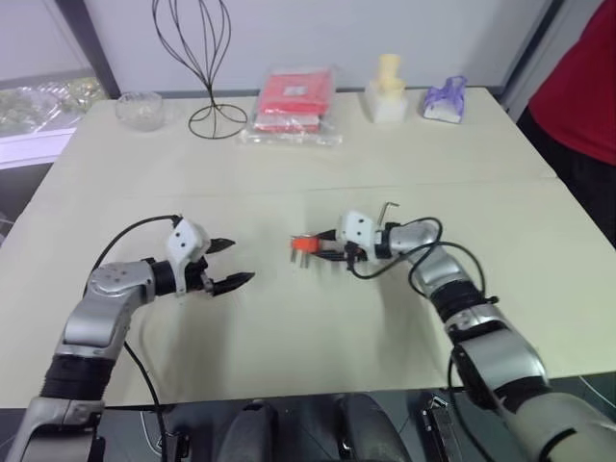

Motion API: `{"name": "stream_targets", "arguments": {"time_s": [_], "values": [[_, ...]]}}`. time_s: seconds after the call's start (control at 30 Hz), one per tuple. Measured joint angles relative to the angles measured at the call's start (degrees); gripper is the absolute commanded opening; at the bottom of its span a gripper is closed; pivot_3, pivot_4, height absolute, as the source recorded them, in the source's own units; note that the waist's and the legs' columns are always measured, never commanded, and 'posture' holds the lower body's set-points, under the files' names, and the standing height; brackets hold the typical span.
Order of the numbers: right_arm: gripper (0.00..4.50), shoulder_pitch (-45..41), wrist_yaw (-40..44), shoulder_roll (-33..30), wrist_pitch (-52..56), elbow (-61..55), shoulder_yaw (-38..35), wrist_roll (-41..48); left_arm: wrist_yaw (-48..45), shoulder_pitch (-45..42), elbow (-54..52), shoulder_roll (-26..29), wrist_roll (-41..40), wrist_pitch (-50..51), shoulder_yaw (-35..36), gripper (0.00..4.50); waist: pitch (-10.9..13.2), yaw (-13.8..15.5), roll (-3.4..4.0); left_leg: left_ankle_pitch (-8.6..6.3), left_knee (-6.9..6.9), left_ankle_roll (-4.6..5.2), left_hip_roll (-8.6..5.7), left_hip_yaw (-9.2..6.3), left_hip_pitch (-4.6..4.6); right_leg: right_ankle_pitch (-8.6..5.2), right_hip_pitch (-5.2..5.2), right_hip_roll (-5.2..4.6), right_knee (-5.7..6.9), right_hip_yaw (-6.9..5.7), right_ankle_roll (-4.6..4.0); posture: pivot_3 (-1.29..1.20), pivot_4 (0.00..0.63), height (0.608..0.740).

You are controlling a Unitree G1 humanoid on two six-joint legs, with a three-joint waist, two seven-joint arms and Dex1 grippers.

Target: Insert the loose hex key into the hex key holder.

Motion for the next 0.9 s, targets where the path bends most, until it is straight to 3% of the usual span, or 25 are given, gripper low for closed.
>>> {"name": "stream_targets", "arguments": {"time_s": [0.2, 0.37, 0.53, 0.73, 0.9], "values": [[0.97, -14.63, -32.65, -8.91, -23.94, 1.39, 4.79, -24.97, -1.17, -14.06, 8.91, -4.09, -6.74, 3.95, 3.82, 4.5, 0.04, 0.4, -0.08, 0.25, -0.03, -0.44, -0.14, 0.17, -0.29, 0.0, -0.55, 0.03, 0.22, 0.0, 0.0, 0.0, 0.15, 0.74], [0.97, -17.26, -50.02, -9.67, -30.2, 2.74, 6.44, -33.29, -9.73, -27.11, 19.48, -4.09, -8.67, 6.57, 3.59, 4.5, 0.0, 0.11, -0.14, 0.25, -0.08, -0.44, -0.35, 0.25, -0.28, 0.0, -0.55, -0.01, 0.2, 0.01, 0.0, 0.0, 0.15, 0.74], [0.97, -17.26, -56.99, -10.69, -32.42, 3.22, 7.95, -36.69, -17.15, -35.56, 32.22, -5.21, -7.66, 6.91, 2.26, 4.5, 0.01, -0.8, -0.15, 0.26, -0.03, -0.45, -0.44, 0.21, -0.3, 0.0, -0.51, -0.04, 0.21, -0.01, 0.01, 0.0, 0.15, 0.74], [0.97, -17.24, -58.22, -10.7, -32.59, 3.27, 8.57, -36.72, -23.67, -44.76, 44.49, -9.38, -5.13, 5.15, 1.18, 4.5, 0.01, -1.51, -0.15, 0.26, -0.04, -0.45, -0.45, 0.22, -0.3, -0.01, -0.53, 0.0, 0.21, -0.03, 0.03, 0.0, 0.15, 0.74], [0.97, -16.21, -57.82, -10.71, -32.46, 2.14, 8.57, -36.16, -25.13, -47.26, 48.96, -12.43, -3.46, 2.81, 1.2, 4.5, 0.01, -2.45, -0.16, 0.26, -0.04, -0.45, -0.45, 0.16, -0.3, -0.01, -0.53, 0.0, 0.21, -0.03, 0.03, 0.0, 0.15, 0.74]]}}
